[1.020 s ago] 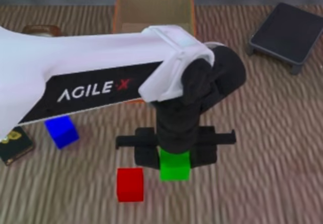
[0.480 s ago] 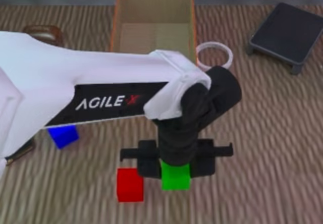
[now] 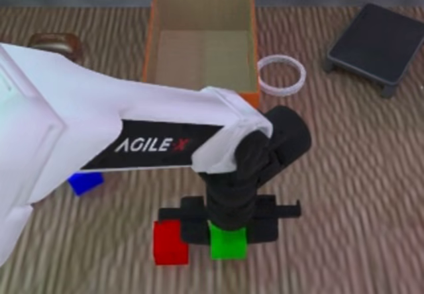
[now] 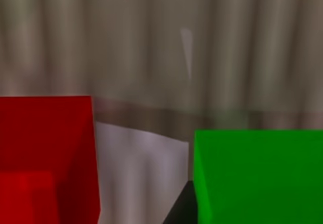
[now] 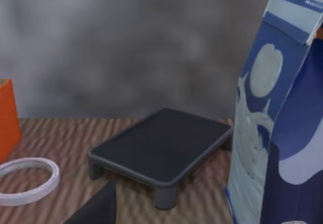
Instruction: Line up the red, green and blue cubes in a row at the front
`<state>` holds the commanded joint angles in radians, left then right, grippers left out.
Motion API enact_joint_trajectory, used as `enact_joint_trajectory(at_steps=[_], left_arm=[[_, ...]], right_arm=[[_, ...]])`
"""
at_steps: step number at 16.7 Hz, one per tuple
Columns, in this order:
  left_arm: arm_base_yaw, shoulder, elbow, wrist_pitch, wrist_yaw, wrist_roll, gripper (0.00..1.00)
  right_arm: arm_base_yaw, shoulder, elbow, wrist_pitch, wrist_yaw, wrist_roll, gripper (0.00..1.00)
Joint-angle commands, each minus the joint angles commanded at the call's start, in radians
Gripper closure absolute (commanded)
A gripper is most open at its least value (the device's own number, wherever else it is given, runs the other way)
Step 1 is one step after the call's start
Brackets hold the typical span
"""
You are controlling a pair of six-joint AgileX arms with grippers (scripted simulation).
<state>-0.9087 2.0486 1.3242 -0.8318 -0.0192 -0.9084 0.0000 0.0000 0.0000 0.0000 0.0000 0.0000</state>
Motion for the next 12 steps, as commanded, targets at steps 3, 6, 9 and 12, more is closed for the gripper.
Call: enact_joint_trajectory(at_steps=[3,6,9,12], left_arm=[[0.000,0.000,0.000,0.000,0.000,0.000,0.70],[0.000,0.000,0.000,0.000,0.000,0.000,0.47],[0.000,0.000,0.000,0.000,0.000,0.000,0.25],[0.000,0.000,0.000,0.000,0.000,0.000,0.02]], right_arm=[[0.000,0.000,0.000,0.000,0.000,0.000,0.00],[0.000,0.000,0.000,0.000,0.000,0.000,0.00],[0.000,0.000,0.000,0.000,0.000,0.000,0.00],[0.000,0.000,0.000,0.000,0.000,0.000,0.00]])
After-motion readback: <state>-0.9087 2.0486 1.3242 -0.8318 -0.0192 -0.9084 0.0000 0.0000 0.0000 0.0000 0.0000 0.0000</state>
